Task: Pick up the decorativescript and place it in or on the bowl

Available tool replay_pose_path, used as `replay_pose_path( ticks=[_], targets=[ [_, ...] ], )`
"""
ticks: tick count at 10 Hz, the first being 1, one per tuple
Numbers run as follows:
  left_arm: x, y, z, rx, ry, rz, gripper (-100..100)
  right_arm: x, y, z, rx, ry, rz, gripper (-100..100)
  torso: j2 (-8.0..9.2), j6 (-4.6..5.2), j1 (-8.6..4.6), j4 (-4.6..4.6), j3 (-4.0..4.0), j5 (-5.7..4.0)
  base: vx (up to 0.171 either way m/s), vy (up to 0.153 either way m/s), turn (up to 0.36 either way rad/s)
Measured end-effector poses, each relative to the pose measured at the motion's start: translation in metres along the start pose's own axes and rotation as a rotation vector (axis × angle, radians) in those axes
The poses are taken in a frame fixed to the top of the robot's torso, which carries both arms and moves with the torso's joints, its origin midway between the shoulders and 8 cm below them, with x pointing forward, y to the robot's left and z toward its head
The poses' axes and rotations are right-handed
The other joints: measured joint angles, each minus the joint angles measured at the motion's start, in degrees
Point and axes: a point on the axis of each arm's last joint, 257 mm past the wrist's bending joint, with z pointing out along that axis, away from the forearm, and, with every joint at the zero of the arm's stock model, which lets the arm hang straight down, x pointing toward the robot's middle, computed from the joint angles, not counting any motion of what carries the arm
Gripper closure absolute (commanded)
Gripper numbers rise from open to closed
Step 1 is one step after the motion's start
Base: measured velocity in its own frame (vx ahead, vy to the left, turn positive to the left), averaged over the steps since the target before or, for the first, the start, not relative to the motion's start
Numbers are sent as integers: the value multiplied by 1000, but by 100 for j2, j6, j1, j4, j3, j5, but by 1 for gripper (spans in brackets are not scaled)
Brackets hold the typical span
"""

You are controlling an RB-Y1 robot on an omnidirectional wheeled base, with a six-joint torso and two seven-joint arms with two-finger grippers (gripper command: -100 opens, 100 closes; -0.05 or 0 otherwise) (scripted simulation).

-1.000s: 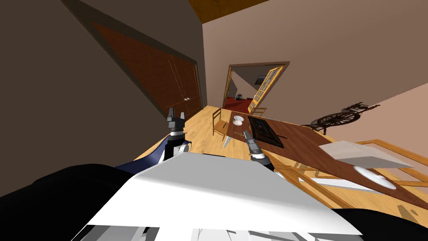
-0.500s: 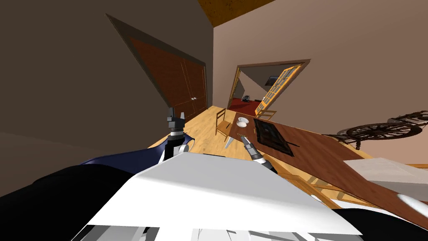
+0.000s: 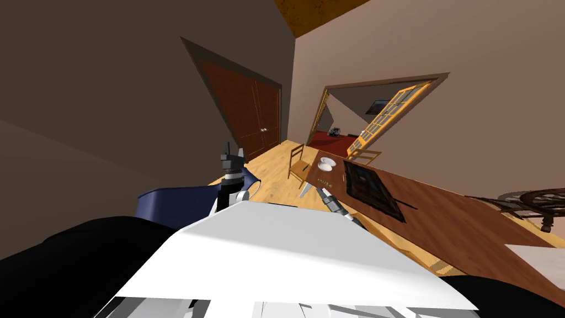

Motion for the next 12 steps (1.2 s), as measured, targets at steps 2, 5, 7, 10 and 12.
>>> replay_pose_path(
  ticks=[2,5,7,10,12],
  targets=[
    [0,0,0,0,0,0,0,21,-16,-17,47,76,-41,-100,-3,0,1,-1,-2,0,1,-30,246],
    [0,0,0,0,0,0,0,42,-47,-46,124,198,-100,-100,-14,-4,0,-3,-8,0,16,-31,215],
    [0,0,0,0,0,0,0,60,-64,-65,168,273,-132,-100,-19,-5,-1,-4,-11,-1,31,-32,253],
    [0,0,0,0,0,0,0,81,-87,-91,226,378,-183,-100,-25,1,0,-5,-14,-1,38,-37,249],
    [0,0,0,0,0,0,0,95,-105,-114,271,452,-214,-100,-28,2,-4,-6,-16,-2,55,-49,218]
  ],
)
